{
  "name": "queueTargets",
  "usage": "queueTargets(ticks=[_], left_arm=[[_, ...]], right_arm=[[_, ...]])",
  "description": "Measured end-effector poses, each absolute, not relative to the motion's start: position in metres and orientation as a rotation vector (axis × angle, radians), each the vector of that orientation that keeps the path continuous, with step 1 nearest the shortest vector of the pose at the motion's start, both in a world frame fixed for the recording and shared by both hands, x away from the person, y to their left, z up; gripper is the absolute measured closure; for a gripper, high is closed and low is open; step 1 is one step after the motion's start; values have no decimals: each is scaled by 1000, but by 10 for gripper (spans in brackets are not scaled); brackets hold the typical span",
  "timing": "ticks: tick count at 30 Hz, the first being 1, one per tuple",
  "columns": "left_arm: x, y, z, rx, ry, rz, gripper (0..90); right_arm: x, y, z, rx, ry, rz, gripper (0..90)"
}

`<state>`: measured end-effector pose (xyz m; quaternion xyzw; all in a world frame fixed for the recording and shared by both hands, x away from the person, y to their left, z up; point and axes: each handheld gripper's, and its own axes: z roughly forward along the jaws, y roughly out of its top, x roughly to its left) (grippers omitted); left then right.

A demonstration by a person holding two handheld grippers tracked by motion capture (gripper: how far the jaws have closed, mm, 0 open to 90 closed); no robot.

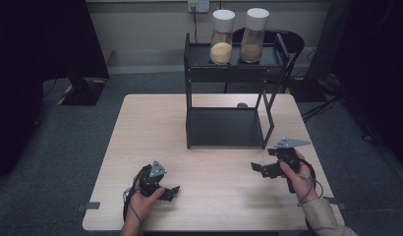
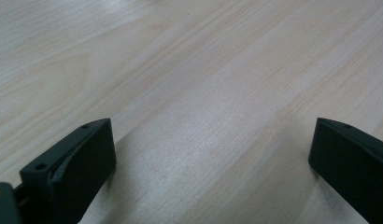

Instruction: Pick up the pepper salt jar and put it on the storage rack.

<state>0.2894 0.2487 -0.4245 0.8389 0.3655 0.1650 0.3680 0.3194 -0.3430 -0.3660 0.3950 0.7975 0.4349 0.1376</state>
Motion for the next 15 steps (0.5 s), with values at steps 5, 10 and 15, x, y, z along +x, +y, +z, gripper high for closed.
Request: queueTargets(ticks=[5,10,15], left_arm=[[289,249,-425,2154,939,424,0],[289,249,-424,2155,938,424,0],[289,249,-424,2155,938,424,0]], right_arm=[[316,-346,-372,1144,2316,1245,18],[312,-351,-379,1150,2320,1223,18],[309,-355,-383,1157,2322,1204,19]])
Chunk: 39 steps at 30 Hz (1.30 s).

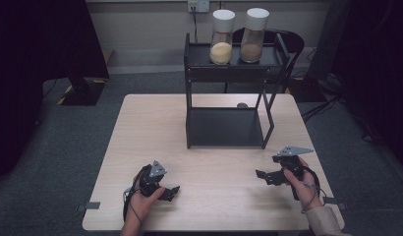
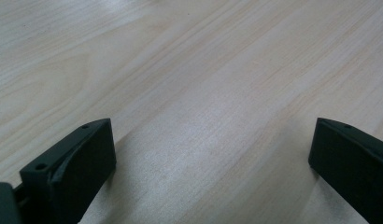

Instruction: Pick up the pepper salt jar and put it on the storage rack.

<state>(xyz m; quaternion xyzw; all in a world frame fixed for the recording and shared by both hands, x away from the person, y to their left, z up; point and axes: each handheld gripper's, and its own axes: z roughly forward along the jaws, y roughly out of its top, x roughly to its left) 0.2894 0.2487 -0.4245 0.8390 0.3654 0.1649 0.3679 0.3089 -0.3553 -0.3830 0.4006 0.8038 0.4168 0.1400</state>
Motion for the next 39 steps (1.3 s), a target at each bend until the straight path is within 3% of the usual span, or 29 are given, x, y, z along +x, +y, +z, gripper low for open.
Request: queueTargets(ticks=[39], left_arm=[[289,249,-424,2155,939,424,0]], right_arm=[[278,-385,-403,1146,2343,1024,19]])
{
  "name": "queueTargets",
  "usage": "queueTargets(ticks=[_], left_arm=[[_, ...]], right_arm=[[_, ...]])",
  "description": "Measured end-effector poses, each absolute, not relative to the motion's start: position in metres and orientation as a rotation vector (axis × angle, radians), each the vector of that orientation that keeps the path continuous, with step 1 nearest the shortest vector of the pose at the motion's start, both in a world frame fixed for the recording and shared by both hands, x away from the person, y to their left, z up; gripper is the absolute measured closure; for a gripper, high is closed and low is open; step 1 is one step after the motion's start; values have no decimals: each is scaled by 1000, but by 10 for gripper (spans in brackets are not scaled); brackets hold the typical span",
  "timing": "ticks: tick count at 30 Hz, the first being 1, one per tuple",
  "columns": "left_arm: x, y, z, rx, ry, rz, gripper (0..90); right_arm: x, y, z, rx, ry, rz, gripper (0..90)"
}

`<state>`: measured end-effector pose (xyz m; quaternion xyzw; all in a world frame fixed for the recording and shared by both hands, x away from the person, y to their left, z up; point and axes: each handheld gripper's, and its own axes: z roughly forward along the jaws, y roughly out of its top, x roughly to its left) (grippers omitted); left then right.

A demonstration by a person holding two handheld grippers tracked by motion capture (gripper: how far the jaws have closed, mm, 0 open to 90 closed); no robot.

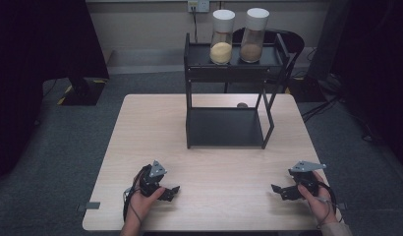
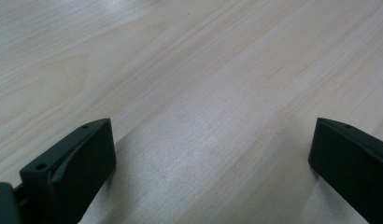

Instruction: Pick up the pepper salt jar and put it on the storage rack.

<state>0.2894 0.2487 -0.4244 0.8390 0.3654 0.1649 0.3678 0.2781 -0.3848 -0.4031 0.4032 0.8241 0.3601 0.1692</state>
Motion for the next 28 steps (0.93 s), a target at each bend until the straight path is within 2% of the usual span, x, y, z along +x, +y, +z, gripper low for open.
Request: queueTargets(ticks=[17,28], left_arm=[[289,249,-424,2155,938,424,0],[290,249,-424,2158,936,423,0]], right_arm=[[270,-395,-409,1089,2386,933,8],[266,-406,-419,1067,2363,1006,0]])
